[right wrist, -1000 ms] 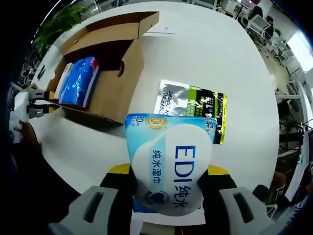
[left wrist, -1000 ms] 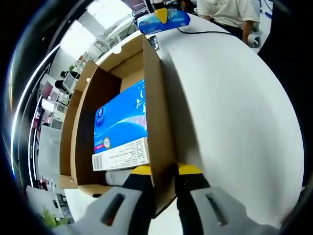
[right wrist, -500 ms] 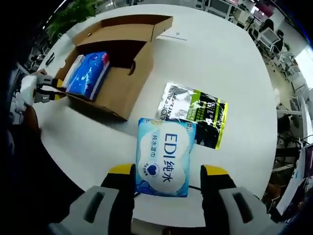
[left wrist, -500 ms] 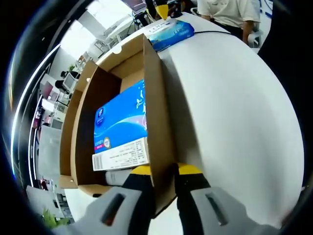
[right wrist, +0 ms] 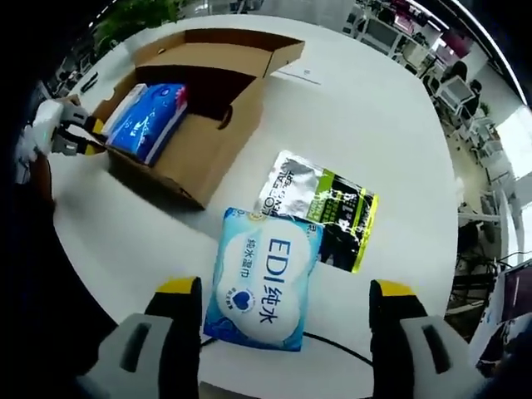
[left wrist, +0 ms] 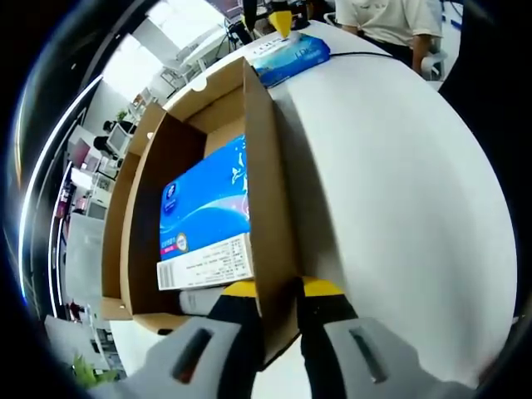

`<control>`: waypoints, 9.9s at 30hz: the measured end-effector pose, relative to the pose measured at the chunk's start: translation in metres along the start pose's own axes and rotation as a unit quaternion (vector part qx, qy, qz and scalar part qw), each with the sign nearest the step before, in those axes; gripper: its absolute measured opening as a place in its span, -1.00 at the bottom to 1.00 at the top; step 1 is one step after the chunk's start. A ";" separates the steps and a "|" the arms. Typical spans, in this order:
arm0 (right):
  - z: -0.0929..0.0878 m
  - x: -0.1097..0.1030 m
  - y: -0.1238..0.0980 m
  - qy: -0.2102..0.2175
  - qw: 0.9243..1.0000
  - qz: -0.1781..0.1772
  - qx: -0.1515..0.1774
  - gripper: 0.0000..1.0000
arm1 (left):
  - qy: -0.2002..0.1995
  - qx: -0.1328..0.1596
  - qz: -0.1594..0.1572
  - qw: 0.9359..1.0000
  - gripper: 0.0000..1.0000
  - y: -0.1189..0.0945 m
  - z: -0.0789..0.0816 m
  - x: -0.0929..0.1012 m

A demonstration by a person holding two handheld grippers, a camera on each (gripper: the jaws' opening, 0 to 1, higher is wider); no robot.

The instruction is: Operate the shoe box by opening the lid, removing the specified soft item, and placing it in the target area until the item is outside and the box remains undamaged.

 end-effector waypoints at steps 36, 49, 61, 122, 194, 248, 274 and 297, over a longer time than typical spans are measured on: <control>-0.019 -0.013 0.056 0.019 1.000 0.007 0.002 0.61 | 0.005 -0.008 0.003 1.000 -0.71 0.001 -0.001 0.000; -0.020 -0.019 0.065 0.047 0.998 0.041 -0.017 0.41 | 0.008 -0.014 0.006 1.000 -0.69 0.001 -0.002 -0.001; -0.023 -0.025 0.072 0.055 0.995 0.068 -0.038 0.49 | 0.014 -0.015 0.008 1.000 -0.69 0.002 -0.002 -0.001; -0.022 -0.029 0.073 0.095 0.993 0.057 -0.048 0.48 | 0.040 -0.011 0.033 0.999 -0.66 0.004 0.003 -0.009; 0.023 0.029 -0.004 -0.169 0.980 0.019 -0.098 0.21 | 0.038 -0.015 0.009 0.999 -0.66 0.003 -0.001 0.000; 0.054 0.044 0.059 -0.501 0.846 0.076 -0.166 0.21 | 0.029 -0.024 0.008 0.999 -0.66 0.003 -0.001 -0.002; 0.045 0.047 0.081 -0.523 0.827 0.091 -0.185 0.25 | 0.031 -0.024 0.008 0.999 -0.66 0.003 -0.001 -0.001; 0.052 0.048 0.060 -0.557 0.824 0.053 -0.085 0.24 | 0.033 -0.027 0.010 0.999 -0.65 0.003 0.000 0.000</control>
Point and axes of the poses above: the point that each gripper's makers call its tool centre point, and the gripper's own axes: y roughly forward along the fingers, x roughly to its right, z roughly out of its top, the point moved 1 cm from there along -y, roughly backward along the fingers, and after that the axes turned 7 degrees about z, right-handed, at the moved point
